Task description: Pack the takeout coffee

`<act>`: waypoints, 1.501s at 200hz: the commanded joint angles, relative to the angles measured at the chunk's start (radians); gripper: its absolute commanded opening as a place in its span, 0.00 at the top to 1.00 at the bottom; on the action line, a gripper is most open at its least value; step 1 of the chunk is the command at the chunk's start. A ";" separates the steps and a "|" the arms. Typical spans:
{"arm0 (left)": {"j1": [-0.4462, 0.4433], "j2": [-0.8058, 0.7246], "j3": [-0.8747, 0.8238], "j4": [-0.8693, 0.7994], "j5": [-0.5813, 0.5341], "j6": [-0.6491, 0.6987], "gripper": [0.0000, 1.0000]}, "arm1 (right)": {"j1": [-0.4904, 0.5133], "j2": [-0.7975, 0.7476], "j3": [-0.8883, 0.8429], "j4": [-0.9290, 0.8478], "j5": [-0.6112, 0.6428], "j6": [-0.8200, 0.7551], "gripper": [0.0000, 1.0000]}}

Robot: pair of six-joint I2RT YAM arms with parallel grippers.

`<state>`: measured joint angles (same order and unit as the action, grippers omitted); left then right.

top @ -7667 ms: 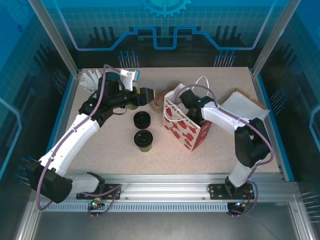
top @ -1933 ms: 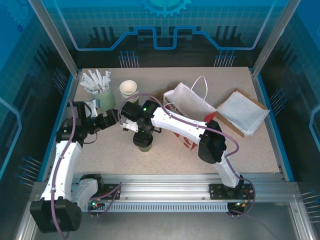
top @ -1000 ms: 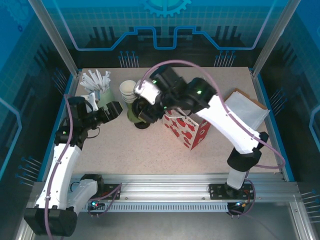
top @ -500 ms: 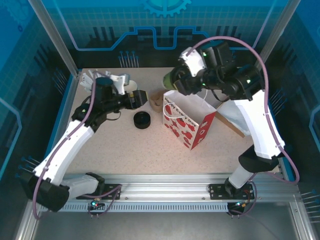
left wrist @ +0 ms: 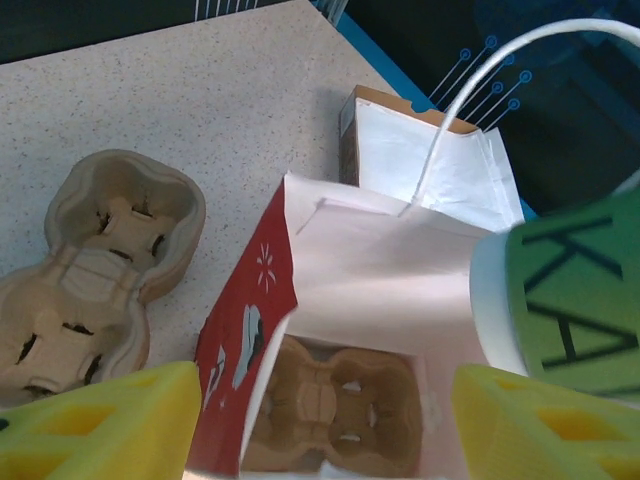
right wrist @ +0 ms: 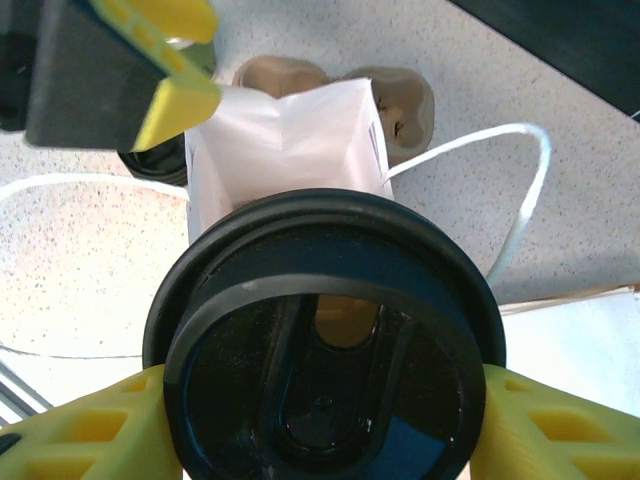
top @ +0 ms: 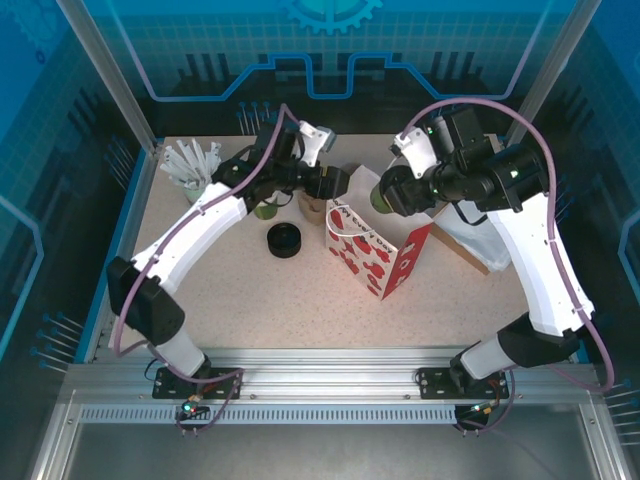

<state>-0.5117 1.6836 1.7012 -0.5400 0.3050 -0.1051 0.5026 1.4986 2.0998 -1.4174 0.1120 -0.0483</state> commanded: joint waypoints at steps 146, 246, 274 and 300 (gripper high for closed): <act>-0.009 0.285 0.329 -0.220 0.073 0.126 0.86 | -0.010 0.130 -0.037 -0.071 -0.003 -0.052 0.62; -0.009 0.289 0.329 -0.224 0.068 0.143 1.00 | 0.022 0.172 -0.087 -0.125 0.009 -0.064 0.62; -0.009 0.290 0.327 -0.222 0.068 0.143 1.00 | 0.026 0.179 -0.117 -0.125 0.011 -0.064 0.63; -0.009 0.290 0.324 -0.220 0.067 0.148 1.00 | 0.027 0.185 -0.140 -0.120 0.013 -0.062 0.63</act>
<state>-0.5137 1.9640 2.0003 -0.7403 0.3496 0.0120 0.5171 1.6699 1.9816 -1.5108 0.1223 -0.0975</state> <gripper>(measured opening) 0.055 0.622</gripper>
